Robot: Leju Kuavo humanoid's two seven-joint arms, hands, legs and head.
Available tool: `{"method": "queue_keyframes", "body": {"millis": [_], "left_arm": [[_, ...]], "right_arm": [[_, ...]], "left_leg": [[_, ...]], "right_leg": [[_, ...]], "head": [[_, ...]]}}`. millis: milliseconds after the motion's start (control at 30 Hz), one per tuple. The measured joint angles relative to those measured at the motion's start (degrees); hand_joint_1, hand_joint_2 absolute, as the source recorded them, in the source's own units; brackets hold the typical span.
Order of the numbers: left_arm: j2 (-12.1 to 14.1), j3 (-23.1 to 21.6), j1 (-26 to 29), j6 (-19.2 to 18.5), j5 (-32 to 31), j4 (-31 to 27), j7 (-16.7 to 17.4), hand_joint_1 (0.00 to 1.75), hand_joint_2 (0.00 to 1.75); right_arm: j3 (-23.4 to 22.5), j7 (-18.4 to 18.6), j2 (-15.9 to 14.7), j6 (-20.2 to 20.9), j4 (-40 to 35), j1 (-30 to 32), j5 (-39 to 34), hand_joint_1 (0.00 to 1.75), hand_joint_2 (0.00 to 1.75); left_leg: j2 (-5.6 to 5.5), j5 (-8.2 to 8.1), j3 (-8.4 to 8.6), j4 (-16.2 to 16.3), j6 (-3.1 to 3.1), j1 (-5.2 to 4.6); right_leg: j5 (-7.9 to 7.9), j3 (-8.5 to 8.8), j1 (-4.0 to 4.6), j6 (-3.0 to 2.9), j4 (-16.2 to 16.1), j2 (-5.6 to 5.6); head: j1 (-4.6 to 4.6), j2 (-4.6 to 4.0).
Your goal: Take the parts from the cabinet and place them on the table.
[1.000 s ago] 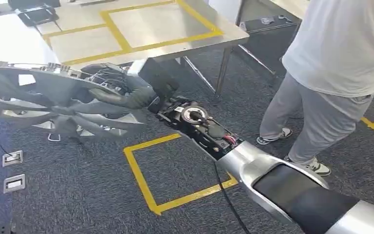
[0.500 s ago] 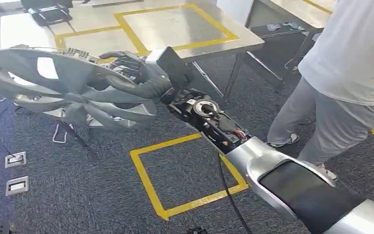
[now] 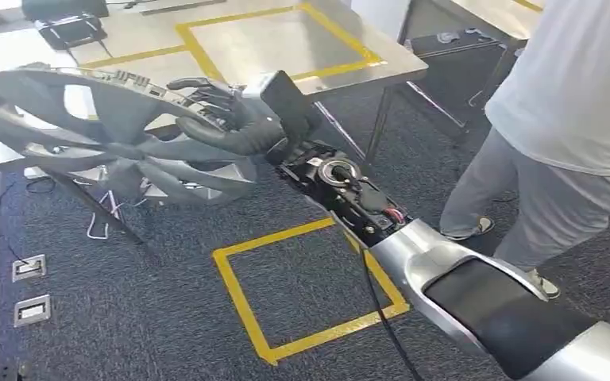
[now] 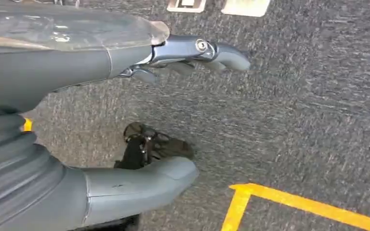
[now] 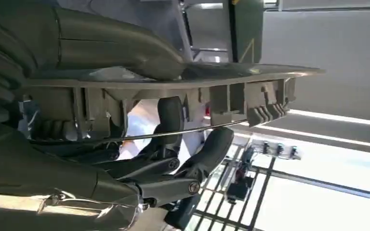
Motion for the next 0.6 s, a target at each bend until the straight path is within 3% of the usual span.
{"method": "queue_keyframes", "body": {"millis": [33,100,133,167,200,267,333,367,433,467,500,533,600], "left_arm": [[0.00,0.00,0.04,0.00,0.00,0.00,0.02,0.00,1.75],[0.13,0.00,-0.01,0.00,0.00,0.00,0.00,0.00,1.75],[0.20,0.00,0.01,-0.02,0.00,0.00,-0.04,0.00,1.75],[0.17,0.00,-0.13,-0.02,0.00,0.00,-0.07,0.00,1.75],[0.20,0.00,-0.23,-0.02,0.00,0.00,-0.07,0.00,1.75],[0.11,0.00,-0.09,-0.02,0.00,0.00,-0.07,0.00,1.75],[0.09,0.00,-0.17,-0.09,-0.04,0.00,-0.07,0.00,1.75],[0.11,0.00,-0.22,-0.09,-0.11,0.00,-0.07,0.00,1.75],[0.11,0.00,-0.30,-0.11,-0.33,0.00,-0.07,0.00,1.75],[0.09,0.00,-0.28,-0.11,-0.48,0.00,-0.07,0.00,1.75],[0.07,0.00,-0.27,-0.11,-0.63,0.00,0.04,0.00,1.75],[0.00,0.00,-0.26,-0.11,-0.68,0.00,0.13,0.00,1.75],[-0.15,0.00,-0.30,-0.07,-0.79,0.00,0.18,0.00,1.75]], "right_arm": [[0.00,0.15,-0.02,-0.24,0.00,0.14,-0.04,1.75,1.75],[-0.18,0.44,-0.09,-0.46,0.00,0.19,-0.57,1.75,1.75],[-0.48,0.55,-0.09,-0.50,0.00,0.19,-0.89,1.75,1.75],[-0.76,0.59,-0.13,-0.61,-0.02,-0.02,-1.16,1.75,1.75],[-0.96,0.83,-0.13,-0.92,-0.02,-0.16,-1.40,1.75,1.75],[-1.29,1.16,-0.28,-1.60,-0.02,-0.19,-1.44,1.75,1.75],[-1.66,1.46,-0.39,-2.60,0.02,-0.19,-1.38,1.75,1.75],[-1.92,1.53,-0.50,-2.91,0.02,-0.53,-1.36,1.75,1.75],[-2.58,1.49,-0.68,-3.87,0.04,-1.04,-1.62,1.75,1.75],[-2.97,1.51,-0.90,-4.20,0.09,-1.15,-2.08,1.75,1.75],[-3.43,1.59,-1.11,-4.44,0.09,-1.16,-2.56,1.75,1.75],[-3.74,1.84,-1.36,-4.48,0.09,-1.16,-2.80,1.75,1.75],[-4.26,2.29,-1.90,-4.92,0.04,-1.23,-2.84,1.75,1.75]], "left_leg": [[0.03,2.35,0.37,-2.14,-0.10,0.11],[0.24,9.40,4.64,-13.00,-0.19,0.32],[0.63,10.83,6.27,-17.37,-0.17,0.41],[0.61,9.78,7.05,-17.72,-0.11,-0.08],[0.36,9.43,7.02,-18.10,0.58,0.00],[0.13,8.95,7.11,-18.03,1.36,-0.19],[0.13,8.53,8.10,-18.31,2.16,0.21],[0.09,8.24,8.41,-18.31,2.61,0.20],[0.09,7.88,8.67,-18.29,2.92,0.08],[0.08,7.63,8.90,-18.28,2.96,0.03],[0.01,7.34,9.28,-18.28,2.97,0.00],[-0.14,7.00,9.82,-18.28,2.91,-0.04],[-0.35,6.13,11.22,-18.28,2.71,-0.13]], "right_leg": [[-0.36,0.40,-0.04,0.14,0.08,0.03],[-1.36,1.36,-0.12,0.60,0.50,0.03],[-1.93,1.45,-0.05,0.95,0.70,-0.01],[-2.18,1.13,0.44,1.28,0.99,0.08],[-2.29,0.97,0.36,1.48,1.15,0.15],[-2.69,1.40,0.26,1.96,0.98,0.00],[-4.02,1.23,0.04,2.73,2.08,-0.13],[-5.54,-0.20,0.01,3.02,5.44,-0.14],[-9.29,-5.84,-0.11,3.41,15.83,-0.18],[-10.34,-8.54,-0.11,3.49,20.17,-0.18],[-9.89,-10.07,-0.10,3.47,21.87,-0.18],[-7.89,-10.06,-0.07,3.33,20.48,-0.18],[-1.06,-6.83,-0.03,2.72,11.33,-0.16]], "head": [[-0.04,0.00],[-0.09,0.00],[-0.13,0.00],[-0.66,-0.02],[-0.57,-0.02],[-0.26,0.00],[-0.06,-0.02],[0.22,-0.02],[0.44,-0.02],[0.44,0.00],[0.48,0.00],[0.55,0.00],[0.81,0.00]]}}
